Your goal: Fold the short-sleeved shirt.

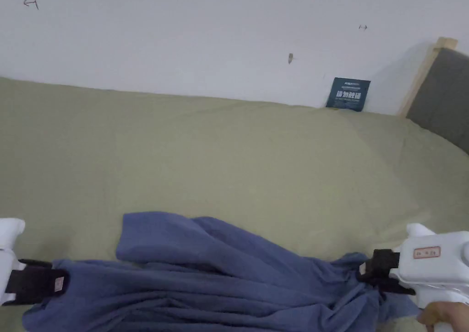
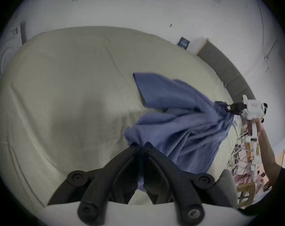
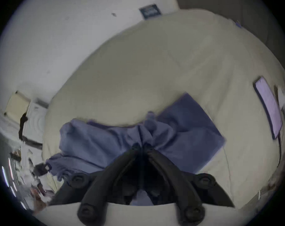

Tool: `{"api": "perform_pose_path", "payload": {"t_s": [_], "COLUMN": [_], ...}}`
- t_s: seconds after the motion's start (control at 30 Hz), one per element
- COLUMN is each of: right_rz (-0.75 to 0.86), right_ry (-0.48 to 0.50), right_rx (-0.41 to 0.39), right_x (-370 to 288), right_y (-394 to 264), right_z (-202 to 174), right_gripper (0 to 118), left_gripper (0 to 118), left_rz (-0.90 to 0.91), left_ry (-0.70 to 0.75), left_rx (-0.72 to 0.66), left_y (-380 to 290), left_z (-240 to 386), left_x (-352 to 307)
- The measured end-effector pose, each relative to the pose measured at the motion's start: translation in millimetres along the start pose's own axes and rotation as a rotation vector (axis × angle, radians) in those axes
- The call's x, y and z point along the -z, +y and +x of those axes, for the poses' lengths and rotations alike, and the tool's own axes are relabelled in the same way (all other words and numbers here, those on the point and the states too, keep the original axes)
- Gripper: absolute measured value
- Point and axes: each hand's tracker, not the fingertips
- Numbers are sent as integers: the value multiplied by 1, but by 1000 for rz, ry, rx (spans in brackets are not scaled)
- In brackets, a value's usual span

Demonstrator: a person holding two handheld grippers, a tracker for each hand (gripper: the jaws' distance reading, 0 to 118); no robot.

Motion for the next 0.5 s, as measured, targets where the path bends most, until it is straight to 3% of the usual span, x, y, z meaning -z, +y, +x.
{"api": "perform_pose_path", "payload": {"t_s": [0.27, 0.5], "right_rz": [164, 252], "right_ry": [113, 144], "right_rx": [-139, -161], "right_x": [-52, -63], "right_y": [49, 108], "right_z": [-83, -127], "right_gripper": [4, 4], "left_gripper": [3, 3], "left_rz": [145, 278], "left_ry": [-19, 12], "left_rx": [82, 106], "left_y": [71, 140], "left_z": [25, 31], "left_x": [-50, -104]}}
